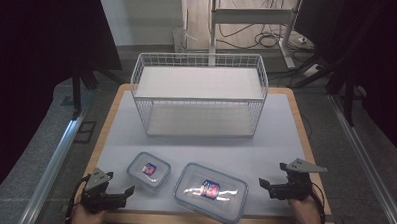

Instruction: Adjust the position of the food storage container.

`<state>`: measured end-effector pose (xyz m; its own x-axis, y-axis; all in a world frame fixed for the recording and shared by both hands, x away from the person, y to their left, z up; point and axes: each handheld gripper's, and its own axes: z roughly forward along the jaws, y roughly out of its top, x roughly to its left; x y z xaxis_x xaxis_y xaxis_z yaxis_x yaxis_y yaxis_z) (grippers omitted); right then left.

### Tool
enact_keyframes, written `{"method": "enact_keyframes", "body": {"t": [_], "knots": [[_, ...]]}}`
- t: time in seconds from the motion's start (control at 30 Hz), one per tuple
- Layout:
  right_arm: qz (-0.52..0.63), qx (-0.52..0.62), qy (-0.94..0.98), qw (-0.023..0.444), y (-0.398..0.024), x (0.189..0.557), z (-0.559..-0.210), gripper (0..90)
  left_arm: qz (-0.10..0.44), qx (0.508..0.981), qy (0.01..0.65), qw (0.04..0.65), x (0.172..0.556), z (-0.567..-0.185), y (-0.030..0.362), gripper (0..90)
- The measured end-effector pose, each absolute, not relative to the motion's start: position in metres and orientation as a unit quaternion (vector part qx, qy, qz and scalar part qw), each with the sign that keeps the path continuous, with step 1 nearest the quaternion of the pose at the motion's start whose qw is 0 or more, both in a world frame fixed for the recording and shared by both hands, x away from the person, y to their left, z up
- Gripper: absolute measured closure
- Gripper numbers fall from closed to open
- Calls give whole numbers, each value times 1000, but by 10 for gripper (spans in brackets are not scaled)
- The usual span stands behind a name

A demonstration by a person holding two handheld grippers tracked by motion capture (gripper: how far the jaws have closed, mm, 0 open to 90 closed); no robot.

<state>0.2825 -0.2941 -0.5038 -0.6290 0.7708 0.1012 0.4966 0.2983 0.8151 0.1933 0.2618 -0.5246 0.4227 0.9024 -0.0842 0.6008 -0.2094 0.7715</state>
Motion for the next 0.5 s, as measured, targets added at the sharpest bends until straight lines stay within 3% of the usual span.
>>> {"method": "enact_keyframes", "body": {"t": [0.5], "knots": [[423, 402, 798, 150, -291, 284, -507, 0, 192, 748, 505, 385, 193, -521, 262, 76]]}}
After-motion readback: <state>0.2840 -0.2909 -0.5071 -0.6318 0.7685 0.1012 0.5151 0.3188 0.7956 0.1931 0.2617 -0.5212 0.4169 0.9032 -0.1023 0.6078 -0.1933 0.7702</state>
